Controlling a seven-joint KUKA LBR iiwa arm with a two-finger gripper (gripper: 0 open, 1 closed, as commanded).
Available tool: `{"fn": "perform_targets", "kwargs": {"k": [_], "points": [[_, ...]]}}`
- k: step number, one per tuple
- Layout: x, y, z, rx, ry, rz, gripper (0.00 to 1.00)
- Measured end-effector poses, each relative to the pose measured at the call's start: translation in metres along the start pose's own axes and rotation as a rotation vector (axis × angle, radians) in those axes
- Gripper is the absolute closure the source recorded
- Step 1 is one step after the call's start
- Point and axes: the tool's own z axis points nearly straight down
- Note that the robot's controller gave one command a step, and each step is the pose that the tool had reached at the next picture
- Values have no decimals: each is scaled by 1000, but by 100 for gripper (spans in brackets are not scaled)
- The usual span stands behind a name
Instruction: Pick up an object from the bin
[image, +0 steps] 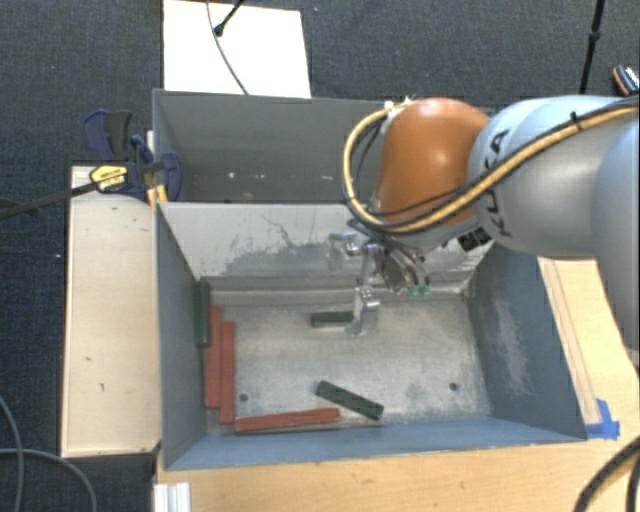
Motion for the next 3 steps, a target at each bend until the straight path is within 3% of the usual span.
{"fn": "perform_targets", "kwargs": {"k": [1, 2, 3], "points": [[24, -43, 97, 1, 5, 340, 0], [22, -43, 95, 1, 1, 336, 100], [38, -29, -30, -1, -6, 302, 100]]}}
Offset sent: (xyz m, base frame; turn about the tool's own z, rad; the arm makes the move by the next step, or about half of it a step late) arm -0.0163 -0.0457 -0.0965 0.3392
